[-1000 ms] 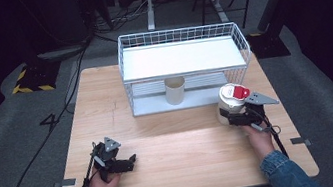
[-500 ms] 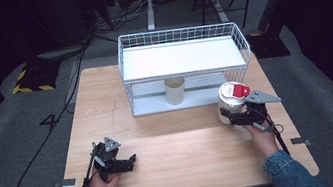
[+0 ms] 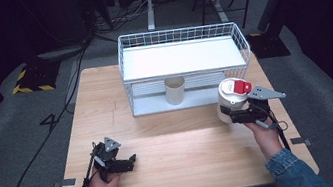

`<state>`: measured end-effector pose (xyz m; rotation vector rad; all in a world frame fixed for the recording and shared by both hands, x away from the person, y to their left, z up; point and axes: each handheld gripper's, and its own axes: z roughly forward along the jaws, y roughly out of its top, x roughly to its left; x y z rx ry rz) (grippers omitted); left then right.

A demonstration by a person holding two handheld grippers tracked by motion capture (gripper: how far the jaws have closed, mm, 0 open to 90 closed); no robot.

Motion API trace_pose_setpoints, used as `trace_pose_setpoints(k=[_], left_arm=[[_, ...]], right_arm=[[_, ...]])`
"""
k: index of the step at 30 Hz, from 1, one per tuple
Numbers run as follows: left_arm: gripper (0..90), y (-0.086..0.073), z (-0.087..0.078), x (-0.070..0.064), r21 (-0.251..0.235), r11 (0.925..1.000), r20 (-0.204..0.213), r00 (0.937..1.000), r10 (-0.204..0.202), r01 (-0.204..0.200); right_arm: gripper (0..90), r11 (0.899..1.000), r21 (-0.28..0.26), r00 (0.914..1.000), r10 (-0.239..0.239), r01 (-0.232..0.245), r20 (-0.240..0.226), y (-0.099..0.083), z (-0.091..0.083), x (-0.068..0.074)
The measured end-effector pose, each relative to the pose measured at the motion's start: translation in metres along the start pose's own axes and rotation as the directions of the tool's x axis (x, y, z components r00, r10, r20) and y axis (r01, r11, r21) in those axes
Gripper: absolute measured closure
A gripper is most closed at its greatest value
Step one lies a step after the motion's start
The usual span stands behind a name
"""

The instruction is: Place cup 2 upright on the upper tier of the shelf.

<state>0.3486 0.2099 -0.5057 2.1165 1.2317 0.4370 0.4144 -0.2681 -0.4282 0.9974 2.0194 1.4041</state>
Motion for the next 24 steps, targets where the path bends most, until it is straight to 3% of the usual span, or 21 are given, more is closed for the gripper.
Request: trace_pose_setpoints(k=[24], left_arm=[[3.9,0.000,0.000,0.000,0.001,1.0000,0.000,1.0000,0.000,0.000]], right_arm=[[11.1,1.000,0.003,0.9997,0.000,0.000,-0.025,0.058,-0.021,0.000]])
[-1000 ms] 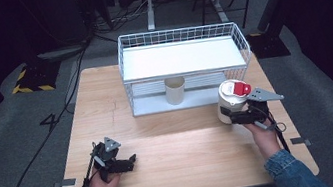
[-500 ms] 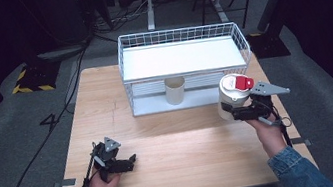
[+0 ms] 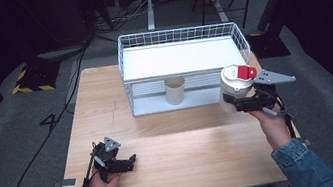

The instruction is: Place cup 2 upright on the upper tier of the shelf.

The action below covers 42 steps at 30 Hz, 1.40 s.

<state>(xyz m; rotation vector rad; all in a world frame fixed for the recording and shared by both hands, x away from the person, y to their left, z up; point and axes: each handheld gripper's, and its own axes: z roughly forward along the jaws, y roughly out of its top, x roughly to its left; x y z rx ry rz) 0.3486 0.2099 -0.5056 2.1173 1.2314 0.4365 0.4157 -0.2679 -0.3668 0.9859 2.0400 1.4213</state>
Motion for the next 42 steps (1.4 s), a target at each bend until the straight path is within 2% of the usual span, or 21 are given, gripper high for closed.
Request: trace_pose_setpoints(k=[2,9,21,30,42], left_arm=[[3.9,0.000,0.000,0.000,-0.001,1.0000,0.000,1.0000,0.000,0.000],[3.9,0.000,0.000,0.000,0.002,1.0000,0.001,1.0000,0.000,0.000],[4.0,0.000,0.000,-0.001,-0.004,0.9999,-0.009,0.9999,-0.010,0.010],[3.9,0.000,0.000,-0.001,-0.004,0.9999,-0.010,0.9999,-0.011,0.011],[3.9,0.000,0.000,-0.001,-0.002,1.0000,-0.015,0.9998,-0.010,0.010]], right_arm=[[11.1,1.000,-0.002,1.0000,-0.007,0.007,0.001,0.006,-0.001,-0.001],[11.1,1.000,0.011,0.9994,0.029,-0.029,-0.021,0.029,-0.002,-0.006],[11.1,1.000,0.001,0.9996,0.000,0.000,-0.028,0.070,-0.001,-0.007],[11.2,1.000,-0.013,0.9989,-0.015,0.015,-0.045,0.099,0.007,-0.004],[11.2,0.999,-0.027,0.9979,-0.043,0.042,-0.049,0.131,0.030,-0.008]])
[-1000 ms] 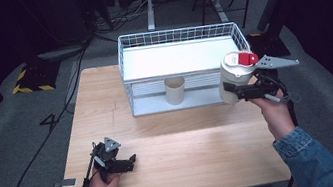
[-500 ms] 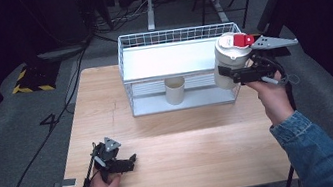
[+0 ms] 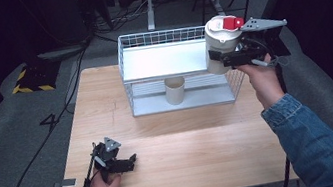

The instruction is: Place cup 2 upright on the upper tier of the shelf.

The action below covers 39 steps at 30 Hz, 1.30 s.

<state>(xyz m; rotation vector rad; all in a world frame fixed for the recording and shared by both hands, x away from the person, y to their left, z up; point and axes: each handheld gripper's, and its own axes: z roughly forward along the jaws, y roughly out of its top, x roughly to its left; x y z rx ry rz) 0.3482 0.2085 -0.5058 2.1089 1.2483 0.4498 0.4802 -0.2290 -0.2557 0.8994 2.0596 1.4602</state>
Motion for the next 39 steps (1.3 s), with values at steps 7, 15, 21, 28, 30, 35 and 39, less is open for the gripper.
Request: trace_pose_setpoints(k=[7,15,21,28,30,35,39], left_arm=[[3.9,0.000,0.000,0.000,-0.001,1.0000,-0.001,1.0000,-0.007,0.007],[3.9,0.001,0.000,-0.001,0.002,0.9999,-0.011,0.9999,-0.013,0.013],[3.9,0.001,0.001,-0.001,0.001,0.9998,-0.017,0.9997,-0.018,0.019],[3.9,0.001,0.001,-0.001,0.003,0.9998,-0.013,0.9998,-0.017,0.018],[3.9,0.001,0.001,-0.001,0.004,0.9999,-0.015,0.9998,-0.016,0.016],[3.8,0.002,0.001,-0.001,0.007,0.9998,-0.009,0.9998,-0.016,0.016],[3.8,0.002,0.001,-0.001,0.007,0.9999,-0.009,0.9998,-0.016,0.016]], right_arm=[[11.2,1.000,-0.011,0.9999,0.007,-0.007,-0.011,0.012,0.015,-0.003],[11.2,1.000,-0.009,0.9998,-0.005,0.005,0.020,0.021,0.035,-0.006],[11.2,1.000,-0.021,0.9993,-0.009,0.010,0.036,0.027,0.048,-0.008],[11.2,0.999,-0.045,0.9991,-0.020,0.022,0.038,0.035,0.064,-0.004],[11.2,0.999,-0.048,0.9994,-0.014,0.016,0.030,0.037,0.070,-0.003],[11.3,0.999,-0.054,0.9998,0.001,0.000,0.018,0.039,0.083,0.000],[11.2,0.998,-0.056,0.9999,0.012,-0.012,0.011,0.039,0.092,0.002]])
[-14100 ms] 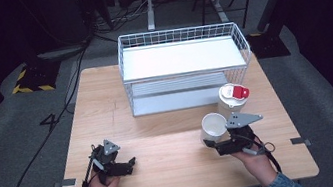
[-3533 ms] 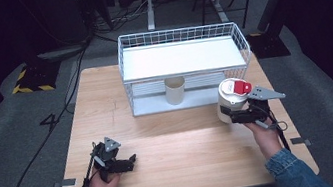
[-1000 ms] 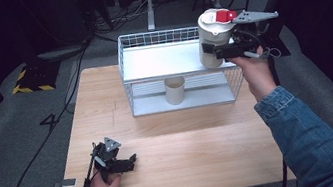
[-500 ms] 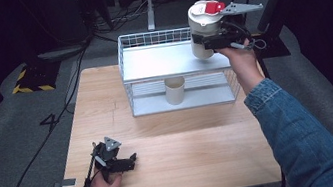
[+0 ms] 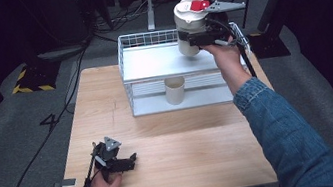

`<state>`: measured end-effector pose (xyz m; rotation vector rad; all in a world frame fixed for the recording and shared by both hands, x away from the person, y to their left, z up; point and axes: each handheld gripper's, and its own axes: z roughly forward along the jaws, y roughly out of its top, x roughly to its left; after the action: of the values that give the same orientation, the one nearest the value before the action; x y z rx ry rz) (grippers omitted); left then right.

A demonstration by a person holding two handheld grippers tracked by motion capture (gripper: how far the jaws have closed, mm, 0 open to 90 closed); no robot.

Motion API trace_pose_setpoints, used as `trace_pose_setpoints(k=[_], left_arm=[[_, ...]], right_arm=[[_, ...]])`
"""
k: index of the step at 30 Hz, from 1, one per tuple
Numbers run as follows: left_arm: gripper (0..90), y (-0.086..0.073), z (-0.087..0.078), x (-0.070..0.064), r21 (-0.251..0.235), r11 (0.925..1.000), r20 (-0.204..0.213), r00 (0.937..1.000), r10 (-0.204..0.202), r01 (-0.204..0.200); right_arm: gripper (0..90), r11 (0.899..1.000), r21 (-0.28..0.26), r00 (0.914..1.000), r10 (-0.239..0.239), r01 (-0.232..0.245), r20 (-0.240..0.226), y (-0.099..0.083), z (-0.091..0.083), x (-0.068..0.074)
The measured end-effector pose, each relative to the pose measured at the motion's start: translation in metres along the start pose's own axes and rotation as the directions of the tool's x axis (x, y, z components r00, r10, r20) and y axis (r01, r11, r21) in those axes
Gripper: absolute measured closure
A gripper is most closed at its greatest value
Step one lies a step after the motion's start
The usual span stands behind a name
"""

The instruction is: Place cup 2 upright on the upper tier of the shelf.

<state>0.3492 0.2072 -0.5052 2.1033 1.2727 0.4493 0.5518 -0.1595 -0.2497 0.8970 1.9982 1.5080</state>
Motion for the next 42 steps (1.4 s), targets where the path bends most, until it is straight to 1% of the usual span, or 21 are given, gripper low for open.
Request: trace_pose_setpoints(k=[2,7,11,13,15,23,34,39,40,42], left_arm=[[3.8,0.000,0.000,0.000,0.000,1.0000,0.000,1.0000,0.000,0.000],[3.8,0.000,0.000,0.000,0.001,1.0000,0.000,1.0000,-0.001,0.001],[3.8,0.000,0.000,0.000,-0.002,1.0000,-0.001,1.0000,-0.001,0.001],[3.8,0.000,0.000,0.000,-0.002,1.0000,-0.002,1.0000,-0.001,0.001],[3.8,0.000,0.000,0.000,-0.002,1.0000,-0.002,1.0000,-0.002,0.002],[3.8,0.000,0.000,0.000,-0.005,1.0000,-0.003,1.0000,-0.002,0.002],[3.8,0.000,0.000,0.000,-0.001,1.0000,-0.004,1.0000,0.004,-0.004],[3.8,0.000,0.000,0.000,0.000,1.0000,-0.002,1.0000,0.001,-0.001],[3.8,0.000,0.000,0.000,0.000,1.0000,-0.002,1.0000,0.000,0.000],[3.8,0.000,0.000,0.000,0.001,1.0000,-0.002,1.0000,0.000,0.000]], right_arm=[[11.2,1.000,0.001,0.9999,0.013,-0.013,-0.009,-0.001,0.005,0.001],[11.3,1.000,0.014,0.9997,0.016,-0.015,-0.018,-0.006,0.015,0.003],[11.3,1.000,0.020,0.9995,0.020,-0.020,-0.023,-0.010,0.019,0.004],[11.3,0.999,0.023,0.9991,0.030,-0.030,-0.028,-0.012,0.021,0.003],[11.3,0.999,0.026,0.9992,0.029,-0.028,-0.029,-0.013,0.023,0.003],[11.3,0.998,0.034,0.9980,0.052,-0.051,-0.036,-0.020,0.026,-0.001],[11.3,0.998,0.042,0.9978,0.048,-0.046,-0.045,-0.024,0.027,-0.002],[11.2,0.998,0.044,0.9977,0.038,-0.036,-0.056,-0.024,0.026,-0.002],[11.2,0.999,0.042,0.9978,0.030,-0.028,-0.058,-0.025,0.026,-0.002],[11.2,0.999,0.040,0.9977,0.031,-0.029,-0.060,-0.025,0.026,-0.002]])
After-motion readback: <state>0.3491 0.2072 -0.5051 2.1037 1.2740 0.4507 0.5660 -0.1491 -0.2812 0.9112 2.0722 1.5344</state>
